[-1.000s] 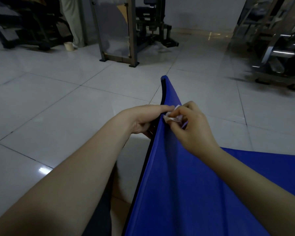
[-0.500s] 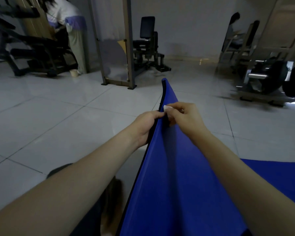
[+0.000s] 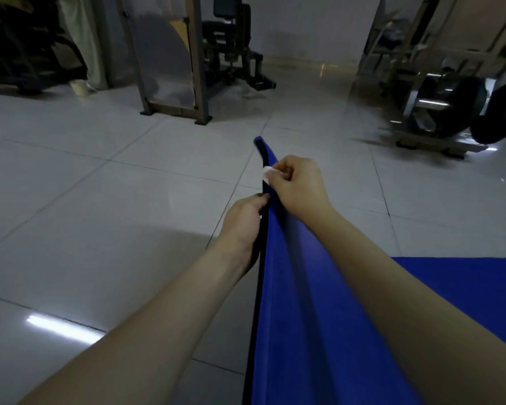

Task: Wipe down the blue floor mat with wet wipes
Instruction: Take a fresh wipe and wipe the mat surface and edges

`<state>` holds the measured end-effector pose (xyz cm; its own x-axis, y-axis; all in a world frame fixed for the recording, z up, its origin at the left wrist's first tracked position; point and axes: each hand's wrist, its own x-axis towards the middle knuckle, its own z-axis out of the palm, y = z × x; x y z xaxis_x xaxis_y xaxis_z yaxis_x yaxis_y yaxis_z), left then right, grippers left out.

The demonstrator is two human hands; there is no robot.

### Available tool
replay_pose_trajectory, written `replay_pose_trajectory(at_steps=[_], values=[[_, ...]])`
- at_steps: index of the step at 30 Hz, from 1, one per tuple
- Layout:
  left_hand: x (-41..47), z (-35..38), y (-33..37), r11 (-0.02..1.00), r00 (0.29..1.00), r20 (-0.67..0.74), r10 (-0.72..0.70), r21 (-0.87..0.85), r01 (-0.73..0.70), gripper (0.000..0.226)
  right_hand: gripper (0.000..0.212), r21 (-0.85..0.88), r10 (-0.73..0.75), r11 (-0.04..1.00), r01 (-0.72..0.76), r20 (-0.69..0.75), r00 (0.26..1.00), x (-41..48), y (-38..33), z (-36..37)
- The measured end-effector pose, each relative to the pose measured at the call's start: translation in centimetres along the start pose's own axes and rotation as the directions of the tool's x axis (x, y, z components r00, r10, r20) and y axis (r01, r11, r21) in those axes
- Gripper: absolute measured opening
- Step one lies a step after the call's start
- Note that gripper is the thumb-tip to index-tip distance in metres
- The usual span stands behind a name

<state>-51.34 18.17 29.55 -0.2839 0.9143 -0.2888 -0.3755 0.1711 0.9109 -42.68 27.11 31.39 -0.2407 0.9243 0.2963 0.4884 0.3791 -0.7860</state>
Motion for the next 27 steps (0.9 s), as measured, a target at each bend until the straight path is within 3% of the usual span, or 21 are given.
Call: replay_pose_trajectory(at_steps=[7,11,15,18,23,27], values=[[-2.0,-1.1,-0.3,0.996,0.999,0.034,0.033,-0.079,-0.03,0.022,0.02,0.073,0.057,0.995,-0.063,0.092,0.994,-9.0,-2.2,-1.2],[-2.5,-0.6,-0.4,0.996,0.993,0.114,-0.007,-0.083,0.017,0.024,0.017,-0.009,-0.022,1.0,0.025,0.207,0.978,-16.0,-3.5,-2.9],[-2.4,0.1,-0.7,0.993,0.979,0.204,-0.005,-0.118,0.03,0.02,0.014,-0.17,-0.043,0.985,0.038,-0.025,0.999,-13.5,-2.8,-3.6],[-2.2,0.5,-0.5,0.987,0.971,0.24,-0.013,-0.151,0.051,0.023,0.008,-0.141,0.015,0.989,-0.034,-0.128,0.992,-8.8,-1.5,-3.7],[-0.8,0.4,-0.6,0.958,0.971,0.216,-0.105,-0.241,0.157,0.022,0.009,-0.105,0.004,0.994,-0.004,0.0,1.0,-11.1,-1.1,-2.7],[-0.4,0.2,-1.1,0.975,0.959,0.259,-0.117,-0.155,0.161,0.025,0.011,-0.058,-0.074,0.995,0.079,0.091,0.993,-16.1,-1.1,-3.2]])
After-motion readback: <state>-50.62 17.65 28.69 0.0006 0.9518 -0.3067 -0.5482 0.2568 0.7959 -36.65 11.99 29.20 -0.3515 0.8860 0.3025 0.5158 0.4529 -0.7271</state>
